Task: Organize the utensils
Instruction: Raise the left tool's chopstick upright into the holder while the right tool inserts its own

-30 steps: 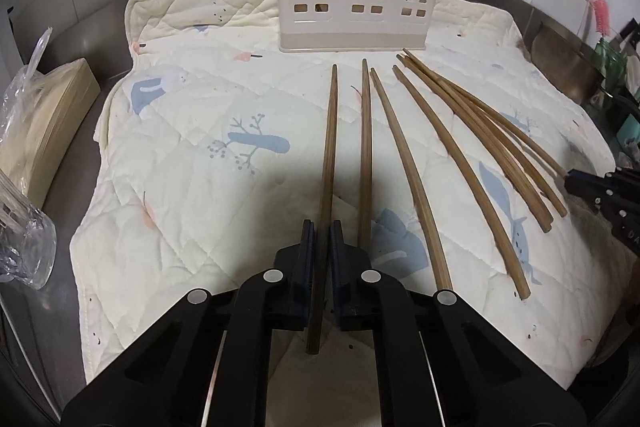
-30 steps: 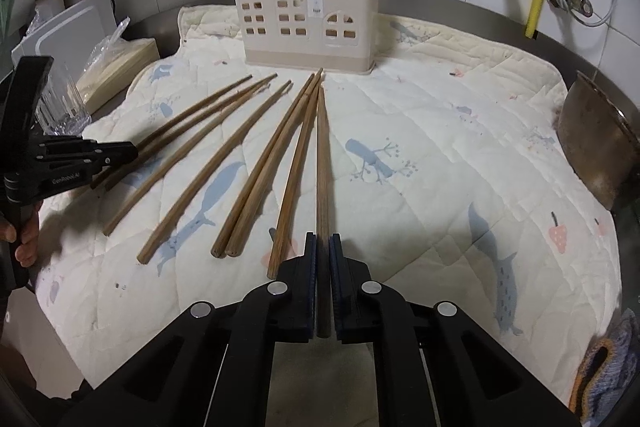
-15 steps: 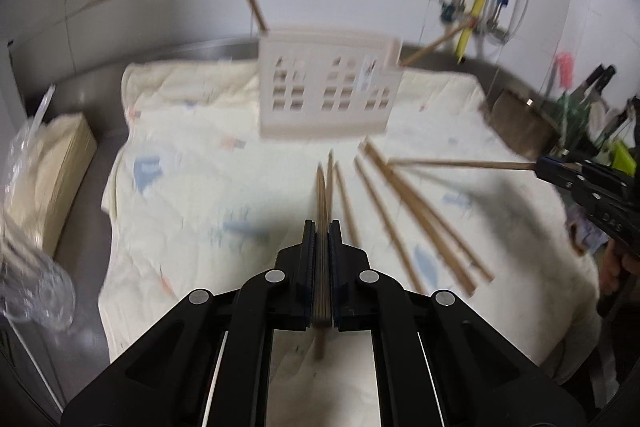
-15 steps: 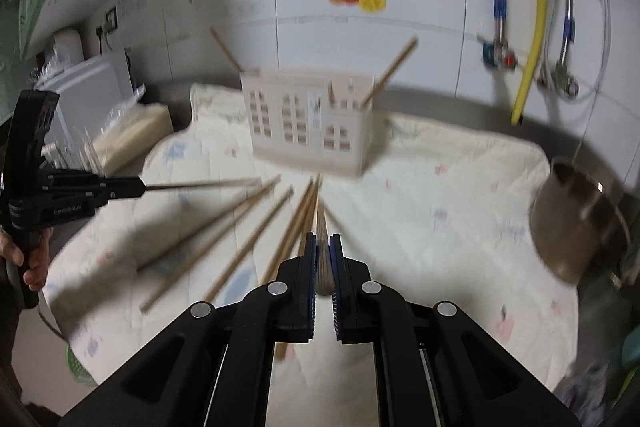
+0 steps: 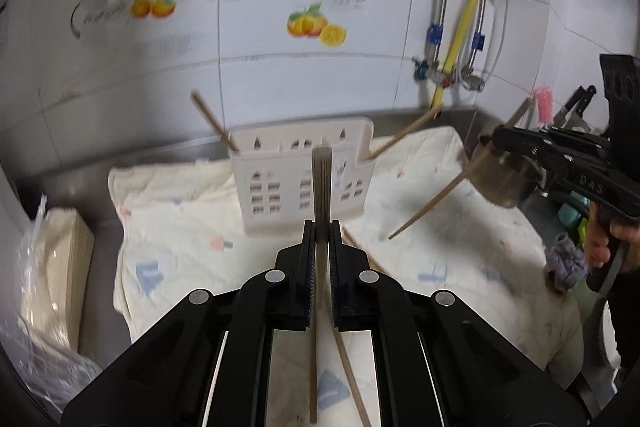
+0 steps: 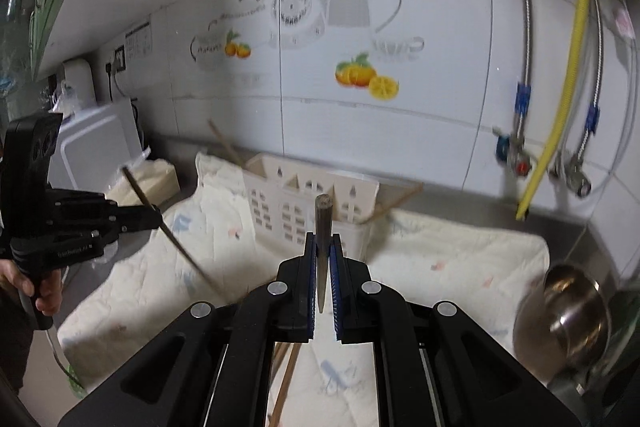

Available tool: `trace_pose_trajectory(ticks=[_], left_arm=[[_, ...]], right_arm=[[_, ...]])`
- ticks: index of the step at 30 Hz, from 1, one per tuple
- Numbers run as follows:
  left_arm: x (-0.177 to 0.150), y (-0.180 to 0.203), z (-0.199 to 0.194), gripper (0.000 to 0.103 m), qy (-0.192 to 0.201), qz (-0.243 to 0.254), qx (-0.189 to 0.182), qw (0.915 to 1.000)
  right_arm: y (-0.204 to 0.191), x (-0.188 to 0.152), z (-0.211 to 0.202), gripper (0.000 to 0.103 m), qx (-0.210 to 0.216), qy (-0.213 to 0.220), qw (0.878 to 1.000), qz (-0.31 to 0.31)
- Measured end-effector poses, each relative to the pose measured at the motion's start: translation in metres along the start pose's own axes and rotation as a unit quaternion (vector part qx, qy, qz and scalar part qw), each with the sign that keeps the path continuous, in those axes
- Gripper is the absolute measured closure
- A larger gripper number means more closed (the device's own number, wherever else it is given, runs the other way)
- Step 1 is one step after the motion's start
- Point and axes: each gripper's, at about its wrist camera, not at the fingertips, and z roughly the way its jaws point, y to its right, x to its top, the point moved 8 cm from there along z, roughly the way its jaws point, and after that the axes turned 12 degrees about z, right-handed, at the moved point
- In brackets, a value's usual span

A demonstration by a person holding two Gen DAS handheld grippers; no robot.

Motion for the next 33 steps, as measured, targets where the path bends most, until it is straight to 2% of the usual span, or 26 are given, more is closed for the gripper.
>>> trace_pose_trajectory(ticks=[5,12,18,20,23,27,33], left_arm=[[0.043,-0.003,-0.011,0.098,0.028,0.018,0.000,0.9994],[0.113,-0.026,-0.031,0.098,0.079,0.027,0.029,0.9961],[0.149,-0.053,-0.022,0.098,0.100,0.013,0.064,0.9929],[0.152,-0.063,-0.012,0.098,0.100,0.005,0.077,0.9920],[0.150,-0.075,0.003,0.098,0.094,-0.019,0.076,0.9925],[0.132,-0.090,0.030,0.098,0.071,-0.056,0.059,0.9942],[0.107,-0.099,0.056,0.098,0.039,-0.084,0.037,0.9950]], right_arm=[[-0.004,0.040,-0.001,0.097,0.006,0.015,1.000,-0.009],[-0.003,0.086,0.002,0.097,0.002,0.035,0.999,-0.015],[-0.003,0.098,0.019,0.097,-0.003,0.031,0.999,-0.015],[-0.002,0.098,0.028,0.097,-0.003,0.027,1.000,-0.014],[-0.002,0.095,0.040,0.097,-0.004,0.019,1.000,-0.013],[0.002,0.086,0.058,0.097,-0.009,0.002,1.000,-0.013],[0.011,0.076,0.076,0.097,-0.015,-0.016,1.000,-0.002]])
